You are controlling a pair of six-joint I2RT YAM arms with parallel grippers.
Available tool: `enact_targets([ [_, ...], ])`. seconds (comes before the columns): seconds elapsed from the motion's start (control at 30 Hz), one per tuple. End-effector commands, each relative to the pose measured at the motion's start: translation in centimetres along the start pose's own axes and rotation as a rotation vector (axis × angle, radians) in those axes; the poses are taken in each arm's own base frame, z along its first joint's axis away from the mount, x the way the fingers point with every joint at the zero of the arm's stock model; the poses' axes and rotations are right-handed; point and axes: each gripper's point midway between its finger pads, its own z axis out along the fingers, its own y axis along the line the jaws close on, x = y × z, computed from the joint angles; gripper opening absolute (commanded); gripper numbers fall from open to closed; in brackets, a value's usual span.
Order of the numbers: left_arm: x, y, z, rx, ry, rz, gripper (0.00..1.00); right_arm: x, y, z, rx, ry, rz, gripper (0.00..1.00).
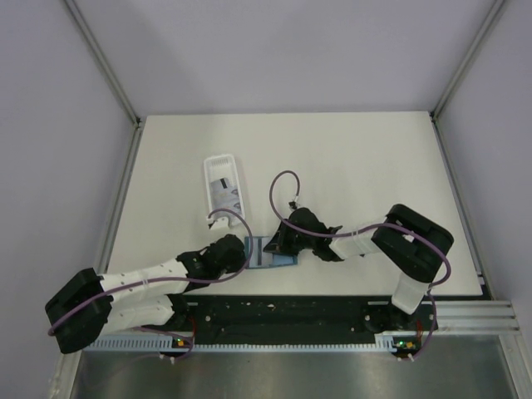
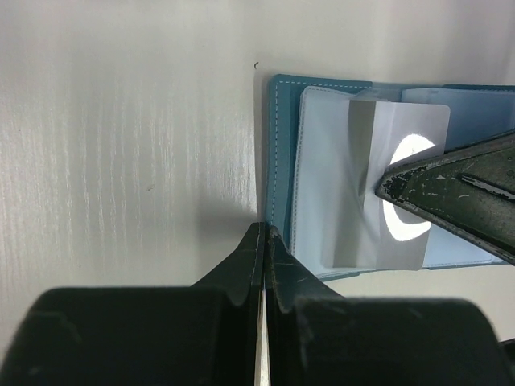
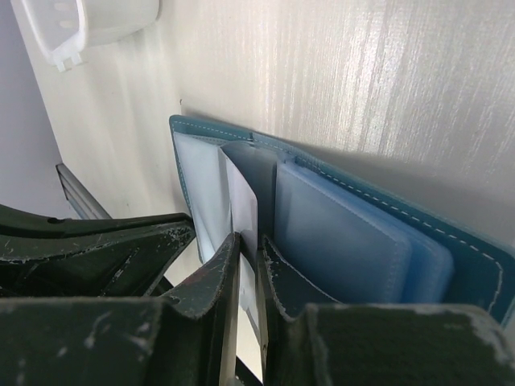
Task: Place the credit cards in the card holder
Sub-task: Insert the credit card into the card holder.
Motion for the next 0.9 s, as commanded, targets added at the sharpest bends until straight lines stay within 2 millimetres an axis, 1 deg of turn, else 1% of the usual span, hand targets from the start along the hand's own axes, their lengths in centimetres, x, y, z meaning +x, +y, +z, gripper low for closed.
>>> enact_targets([
  [0.0,1.4,-1.4,-0.4,0.079,0.066,0.005,0.0,1.6,-1.0,0.7,0.049,0.045,-0.033,0.11],
  [0.07,1.4,-1.2,-0.4,0.075,0.066,0.005,0.0,1.4,-0.9,0.6,0.054,0.041,-0.039,0.12],
  [0.13,1.4,-1.1,-0.4,0.072,0.061,-0.001,0.0,1.1,-0.9,0.2,0.075,0.03,-0.055,0.15],
  [0.27,1.2,-1.1,-0.6,0.077,0.052,-0.003,0.0,0.2,-0.6,-0.9,0.126,0.017,-0.116,0.24],
  [0.37,1.2,-0.9,-0.6,0.069,0.048,0.0,0.0,-0.1,-0.9,-1.7,0.183,0.024,-0.151,0.32],
  [0.43,1.2,-0.7,-0.5,0.064,0.05,0.0,0.0,-0.6,-0.8,-2.1,0.202,0.012,-0.169,0.36],
  [0.47,1.2,-0.7,-0.5,0.064,0.05,0.0,0.0,-1.0,-0.4,-2.3,0.195,-0.004,-0.171,0.38],
  [0.5,1.3,-0.6,-0.5,0.064,0.05,-0.001,0.0,-0.7,-0.9,-2.6,0.223,0.007,-0.177,0.39],
  [0.57,1.3,-0.7,-0.5,0.065,0.049,-0.003,0.0,-1.1,-0.6,-3.1,0.232,-0.004,-0.187,0.4],
  [0.63,1.3,-0.7,-0.5,0.067,0.048,-0.004,0.0,-1.0,-0.6,-3.5,0.247,0.008,-0.199,0.41],
  [0.67,1.2,-0.7,-0.5,0.068,0.047,-0.004,0.0,-1.5,-0.8,-3.7,0.267,-0.011,-0.208,0.41],
  [0.87,1.3,-0.7,-0.3,0.064,0.05,0.0,0.0,-2.0,-0.9,-4.7,0.319,-0.009,-0.24,0.42],
])
